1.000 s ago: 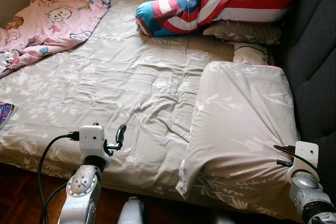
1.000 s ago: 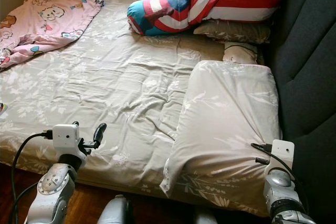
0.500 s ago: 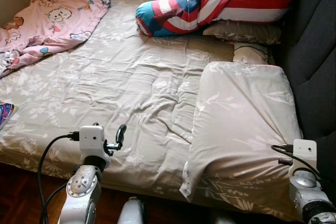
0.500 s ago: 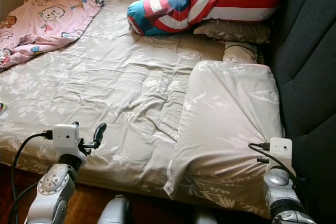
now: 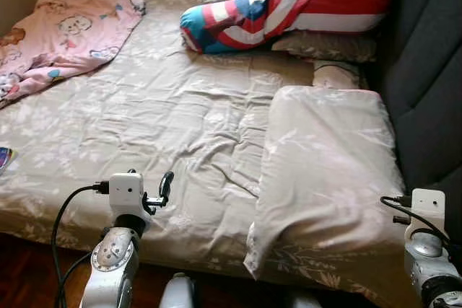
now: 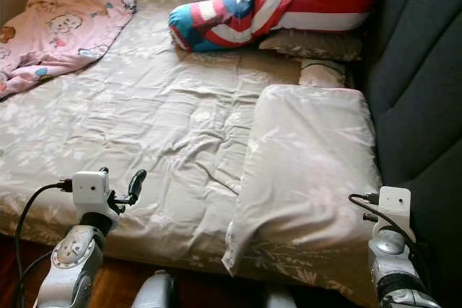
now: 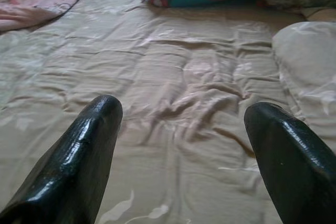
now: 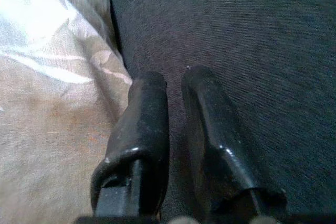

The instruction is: Clean up the room

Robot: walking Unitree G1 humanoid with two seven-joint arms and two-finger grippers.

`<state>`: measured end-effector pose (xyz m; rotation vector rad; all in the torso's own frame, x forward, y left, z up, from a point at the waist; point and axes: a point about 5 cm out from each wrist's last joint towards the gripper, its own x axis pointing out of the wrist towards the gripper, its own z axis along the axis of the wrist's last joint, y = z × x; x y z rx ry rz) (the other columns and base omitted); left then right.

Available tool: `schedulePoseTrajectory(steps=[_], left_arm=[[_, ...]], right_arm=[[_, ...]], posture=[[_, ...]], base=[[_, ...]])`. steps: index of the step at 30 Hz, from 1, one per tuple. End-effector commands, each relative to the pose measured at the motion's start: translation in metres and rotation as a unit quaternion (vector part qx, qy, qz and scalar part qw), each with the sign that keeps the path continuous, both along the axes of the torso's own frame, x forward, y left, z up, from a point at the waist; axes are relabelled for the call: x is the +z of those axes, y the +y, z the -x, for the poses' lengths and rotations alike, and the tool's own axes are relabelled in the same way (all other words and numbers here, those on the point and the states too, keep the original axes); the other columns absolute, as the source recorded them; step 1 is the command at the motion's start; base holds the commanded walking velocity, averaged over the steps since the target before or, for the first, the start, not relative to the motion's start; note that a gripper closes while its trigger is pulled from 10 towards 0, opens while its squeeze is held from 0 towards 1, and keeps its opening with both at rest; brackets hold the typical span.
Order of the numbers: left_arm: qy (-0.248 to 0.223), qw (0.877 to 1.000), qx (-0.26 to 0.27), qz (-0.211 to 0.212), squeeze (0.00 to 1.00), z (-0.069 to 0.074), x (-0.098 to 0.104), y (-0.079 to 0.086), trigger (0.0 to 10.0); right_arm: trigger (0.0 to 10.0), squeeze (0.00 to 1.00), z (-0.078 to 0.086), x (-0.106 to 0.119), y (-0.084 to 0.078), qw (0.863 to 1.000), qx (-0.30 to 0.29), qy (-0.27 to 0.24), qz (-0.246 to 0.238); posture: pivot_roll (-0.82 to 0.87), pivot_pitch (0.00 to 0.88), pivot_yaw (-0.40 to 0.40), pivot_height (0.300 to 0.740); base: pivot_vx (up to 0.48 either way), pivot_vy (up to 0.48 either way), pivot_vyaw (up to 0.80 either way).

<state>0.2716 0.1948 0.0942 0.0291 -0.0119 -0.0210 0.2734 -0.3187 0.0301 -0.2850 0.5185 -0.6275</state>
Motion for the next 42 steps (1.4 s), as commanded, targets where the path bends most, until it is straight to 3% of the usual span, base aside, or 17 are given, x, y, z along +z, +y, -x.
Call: schedulePoseTrajectory(steps=[1,4,5,6,8,9,10,17,21,22,26,33,36,39,42], left_arm=[[0.008,1.000,0.000,-0.004,0.00,0.002,-0.005,0.000,10.0],[0.008,1.000,0.000,-0.002,0.00,0.002,-0.006,-0.001,10.0],[0.008,1.000,0.001,0.002,0.00,0.002,-0.006,-0.001,10.0],[0.008,1.000,0.001,0.002,0.00,0.002,-0.006,-0.001,10.0],[0.008,1.000,0.005,0.009,0.00,0.002,-0.008,-0.002,10.0],[0.008,1.000,0.005,0.009,0.00,0.002,-0.008,-0.002,10.0],[0.009,1.000,0.008,0.011,0.00,0.003,-0.008,-0.002,10.0],[0.016,0.999,0.026,0.019,0.00,0.003,-0.014,0.004,10.0],[0.017,0.999,0.027,0.020,0.00,0.002,-0.015,0.004,10.0],[0.025,0.999,0.032,0.021,0.00,0.003,-0.020,0.006,10.0],[0.044,0.998,0.043,0.026,0.00,0.005,-0.031,0.010,10.0],[0.080,0.995,0.048,0.026,0.00,0.010,-0.049,0.015,10.0],[0.133,0.989,0.054,0.028,0.00,0.018,-0.074,0.020,10.0],[0.155,0.986,0.054,0.023,0.00,0.021,-0.084,0.022,10.0],[0.217,0.974,0.054,0.026,0.00,0.030,-0.108,0.024,10.0]], right_arm=[[10.0,0.00,-0.010,0.006,0.011,0.998,0.030,-0.047,-0.017],[10.0,0.00,-0.017,0.011,0.022,0.994,0.065,-0.080,-0.029],[10.0,0.00,-0.027,0.015,0.041,0.982,0.117,-0.128,-0.071],[10.0,0.00,-0.027,0.015,0.041,0.982,0.117,-0.128,-0.071],[10.0,0.00,-0.034,0.018,0.069,0.960,0.180,-0.176,-0.125],[10.0,0.00,-0.034,0.018,0.069,0.960,0.180,-0.176,-0.125],[10.0,0.00,-0.034,0.018,0.082,0.949,0.209,-0.193,-0.138],[10.0,0.00,-0.027,0.009,0.098,0.933,0.222,-0.212,-0.190],[10.0,0.00,-0.026,0.007,0.101,0.930,0.225,-0.209,-0.200],[10.0,0.00,-0.021,-0.003,0.110,0.927,0.232,-0.193,-0.222],[10.0,0.00,-0.010,-0.020,0.120,0.928,0.236,-0.161,-0.241],[10.0,0.00,0.002,-0.036,0.119,0.934,0.213,-0.129,-0.254],[10.0,0.00,0.013,-0.048,0.115,0.942,0.190,-0.097,-0.259],[10.0,0.00,0.018,-0.053,0.115,0.944,0.188,-0.079,-0.259],[10.0,0.00,0.027,-0.063,0.112,0.946,0.178,-0.049,-0.268]], posture=[[0.02,0.103,-0.031,0.663],[0.02,0.103,-0.031,0.663],[0.01,0.100,-0.032,0.663],[0.01,0.100,-0.032,0.663],[0.01,0.096,-0.033,0.663],[0.01,0.096,-0.033,0.663],[0.02,0.092,-0.036,0.663],[0.02,0.085,-0.038,0.682],[0.02,0.078,-0.034,0.692],[0.01,0.064,-0.031,0.702],[0.01,0.047,-0.028,0.722],[0.02,0.009,-0.017,0.740],[0.02,0.000,-0.017,0.740],[0.03,0.000,-0.018,0.740],[0.04,0.000,-0.024,0.740]], base=[[0.000,0.000,0.00],[0.000,0.000,0.00],[0.000,0.000,0.00],[0.000,0.000,0.00],[0.000,0.000,0.00],[0.000,0.000,0.00],[0.000,0.000,0.00],[0.000,0.000,0.00],[0.000,0.000,0.00],[0.000,0.000,0.00],[0.000,0.000,0.00],[0.000,0.000,0.00],[0.000,0.000,0.00],[0.000,0.000,0.00],[0.000,0.000,0.00]])
